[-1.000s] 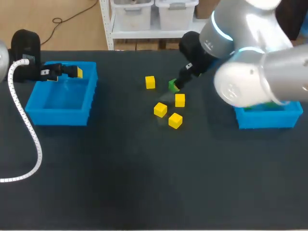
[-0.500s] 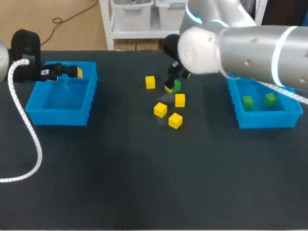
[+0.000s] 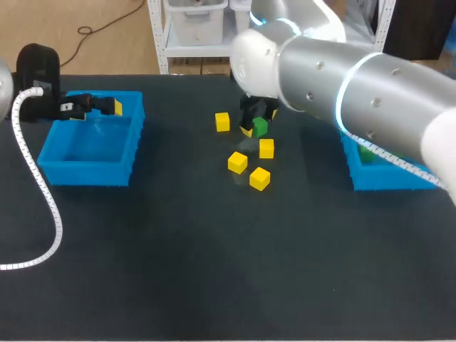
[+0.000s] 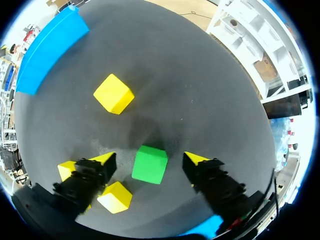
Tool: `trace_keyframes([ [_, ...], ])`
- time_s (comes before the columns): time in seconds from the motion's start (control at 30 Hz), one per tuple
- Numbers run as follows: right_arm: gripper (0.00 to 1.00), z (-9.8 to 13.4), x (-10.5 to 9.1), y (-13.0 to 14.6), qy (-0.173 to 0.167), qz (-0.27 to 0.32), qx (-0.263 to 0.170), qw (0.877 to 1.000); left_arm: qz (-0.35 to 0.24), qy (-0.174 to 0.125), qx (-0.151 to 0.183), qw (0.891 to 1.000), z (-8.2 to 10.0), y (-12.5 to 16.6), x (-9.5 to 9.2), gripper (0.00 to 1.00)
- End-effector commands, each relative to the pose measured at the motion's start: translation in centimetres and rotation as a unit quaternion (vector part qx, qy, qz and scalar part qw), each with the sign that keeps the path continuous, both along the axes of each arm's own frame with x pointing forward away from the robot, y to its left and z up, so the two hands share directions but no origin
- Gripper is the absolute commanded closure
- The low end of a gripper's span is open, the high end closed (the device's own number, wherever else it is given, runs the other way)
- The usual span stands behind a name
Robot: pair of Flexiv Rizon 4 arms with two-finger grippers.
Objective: Put the green cubes in the right bin and the yellow cubes in the left bin.
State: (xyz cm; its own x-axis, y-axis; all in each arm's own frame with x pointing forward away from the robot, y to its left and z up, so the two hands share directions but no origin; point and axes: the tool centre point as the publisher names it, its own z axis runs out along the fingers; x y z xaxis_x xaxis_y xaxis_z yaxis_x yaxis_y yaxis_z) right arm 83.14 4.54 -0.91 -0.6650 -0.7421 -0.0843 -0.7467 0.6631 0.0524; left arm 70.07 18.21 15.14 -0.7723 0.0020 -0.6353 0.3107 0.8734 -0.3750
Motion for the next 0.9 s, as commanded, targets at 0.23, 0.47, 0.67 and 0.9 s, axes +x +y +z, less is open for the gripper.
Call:
trace_keyframes([
  [0.23,1.0,-0.1,-1.4,-0.8,-0.015,-0.014,-0.004,1.0,-0.003,-0.004,-0.005,1.0,-0.2,0.2,-0.1,0.0],
  [0.47,1.0,1.8,-2.2,-1.3,-0.032,-0.006,0.006,0.999,-0.003,-0.004,-0.005,1.0,-0.2,0.2,-0.1,0.0],
  [0.67,1.0,8.8,-2.1,-4.4,-0.105,-0.047,0.071,0.991,-0.003,-0.004,-0.005,1.0,-0.2,0.2,-0.1,0.0],
  [0.9,1.0,15.4,-1.8,-12.2,-0.181,-0.151,0.13,0.963,-0.003,-0.004,-0.005,1.0,-0.2,0.2,-0.1,0.0],
])
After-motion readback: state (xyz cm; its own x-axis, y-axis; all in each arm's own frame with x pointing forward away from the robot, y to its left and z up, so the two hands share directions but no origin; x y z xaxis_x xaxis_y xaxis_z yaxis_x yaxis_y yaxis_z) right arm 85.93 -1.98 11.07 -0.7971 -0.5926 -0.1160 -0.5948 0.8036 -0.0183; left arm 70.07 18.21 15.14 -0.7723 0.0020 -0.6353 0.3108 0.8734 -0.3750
